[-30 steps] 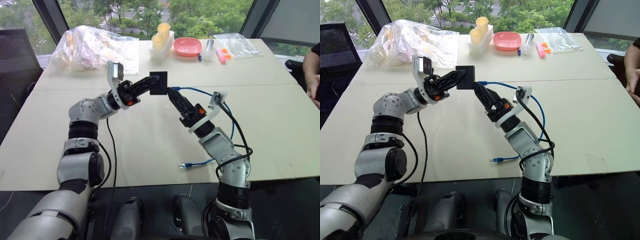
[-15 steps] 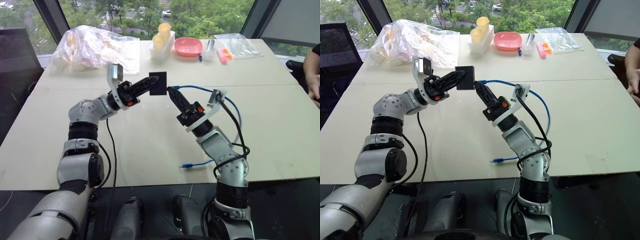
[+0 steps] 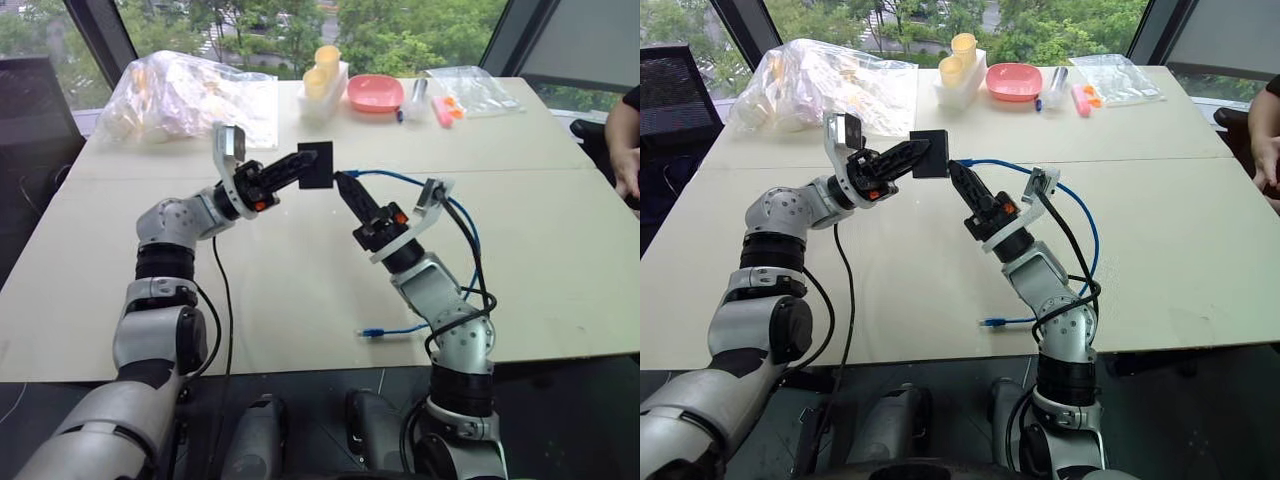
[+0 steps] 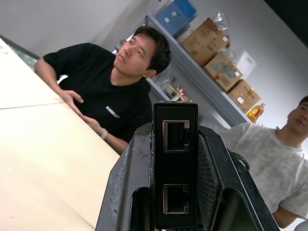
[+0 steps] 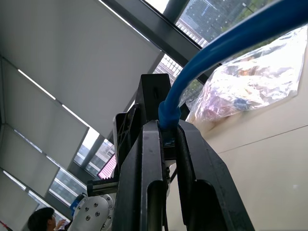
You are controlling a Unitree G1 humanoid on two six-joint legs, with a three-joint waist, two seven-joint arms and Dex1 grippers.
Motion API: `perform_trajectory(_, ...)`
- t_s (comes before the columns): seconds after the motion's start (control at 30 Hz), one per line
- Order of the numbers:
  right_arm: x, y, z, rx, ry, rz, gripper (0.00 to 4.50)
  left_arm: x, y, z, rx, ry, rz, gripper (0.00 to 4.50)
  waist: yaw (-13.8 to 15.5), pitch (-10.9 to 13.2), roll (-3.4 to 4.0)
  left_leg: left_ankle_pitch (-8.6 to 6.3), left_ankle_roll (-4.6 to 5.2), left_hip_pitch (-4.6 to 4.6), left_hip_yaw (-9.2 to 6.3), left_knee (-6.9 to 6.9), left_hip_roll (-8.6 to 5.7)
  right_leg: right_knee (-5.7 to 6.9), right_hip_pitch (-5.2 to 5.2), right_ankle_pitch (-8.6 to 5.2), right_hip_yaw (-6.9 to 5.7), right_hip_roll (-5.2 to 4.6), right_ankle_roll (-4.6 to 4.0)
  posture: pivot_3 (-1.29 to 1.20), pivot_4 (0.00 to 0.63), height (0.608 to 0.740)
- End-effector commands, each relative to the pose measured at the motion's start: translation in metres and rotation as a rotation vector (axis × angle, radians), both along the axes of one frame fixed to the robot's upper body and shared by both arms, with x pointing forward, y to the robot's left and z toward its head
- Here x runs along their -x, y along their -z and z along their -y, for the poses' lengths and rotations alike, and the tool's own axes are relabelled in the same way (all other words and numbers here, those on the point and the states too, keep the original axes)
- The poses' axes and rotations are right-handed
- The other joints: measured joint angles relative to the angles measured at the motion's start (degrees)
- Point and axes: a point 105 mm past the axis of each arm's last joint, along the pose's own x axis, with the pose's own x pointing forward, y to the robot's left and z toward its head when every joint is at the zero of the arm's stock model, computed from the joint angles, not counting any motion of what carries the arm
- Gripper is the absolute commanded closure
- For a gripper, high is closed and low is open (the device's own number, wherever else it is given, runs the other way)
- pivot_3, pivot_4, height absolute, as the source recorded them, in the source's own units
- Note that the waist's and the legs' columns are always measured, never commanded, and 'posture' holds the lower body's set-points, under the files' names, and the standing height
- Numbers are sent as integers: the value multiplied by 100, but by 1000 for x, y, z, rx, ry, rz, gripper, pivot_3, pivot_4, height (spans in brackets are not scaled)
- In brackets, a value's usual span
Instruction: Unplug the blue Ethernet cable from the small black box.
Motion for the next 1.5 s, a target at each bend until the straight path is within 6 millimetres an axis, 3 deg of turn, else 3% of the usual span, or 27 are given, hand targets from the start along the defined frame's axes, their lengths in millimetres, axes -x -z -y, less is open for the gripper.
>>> perform_trajectory(0.03, -14, -15, 70, -71, 284, 37, 4476, 0, -14, -35, -10, -80, 63, 3958, 3, 0, 0, 0, 0, 0, 0, 0, 0, 0, -1, 0, 0, 0, 0, 0, 150, 740)
perform_trajectory(0.33, -21, -17, 81, -31, 319, 49, 4476, -2, -11, -41, -37, -109, 60, 3958, 13, 0, 0, 0, 0, -3, 1, -4, -1, -8, 0, 0, 0, -2, 1, 0, 150, 740)
perform_trajectory(0.5, -14, -12, 50, 103, 209, 91, 4476, -2, -10, -27, -18, -85, 58, 3958, 7, 0, 0, 0, 0, -3, 2, -4, -1, -8, 0, 0, 0, -1, 1, 0, 150, 740)
perform_trajectory(0.63, -9, -8, 37, 148, 155, 115, 2749, -1, -10, -19, 5, -60, 50, 3958, 21, 0, 0, 0, 0, -4, 4, -5, -2, -10, 0, 0, 0, -2, 1, 0, 150, 740)
perform_trajectory(0.73, -4, -6, 32, 155, 117, 120, 1190, -1, -14, -17, 47, -46, 38, 3958, 17, 0, 0, 0, 0, -6, 5, -5, -3, -12, -1, -1, -1, -3, 1, 0, 150, 740)
perform_trajectory(1.1, 14, -10, 5, 77, -30, 128, 1190, 7, -11, 0, 82, 45, 11, 3958, 15, 0, 0, 0, 0, -4, 4, -5, -1, -10, 0, 0, -1, -1, 1, 0, 150, 740)
perform_trajectory(1.5, 11, -8, 5, 57, -10, 117, 1190, 11, -8, 7, 82, 73, -1, 3958, 12, 0, 0, 0, 0, -4, 2, -6, -2, -11, -1, -1, -1, -1, 0, 0, 150, 740)
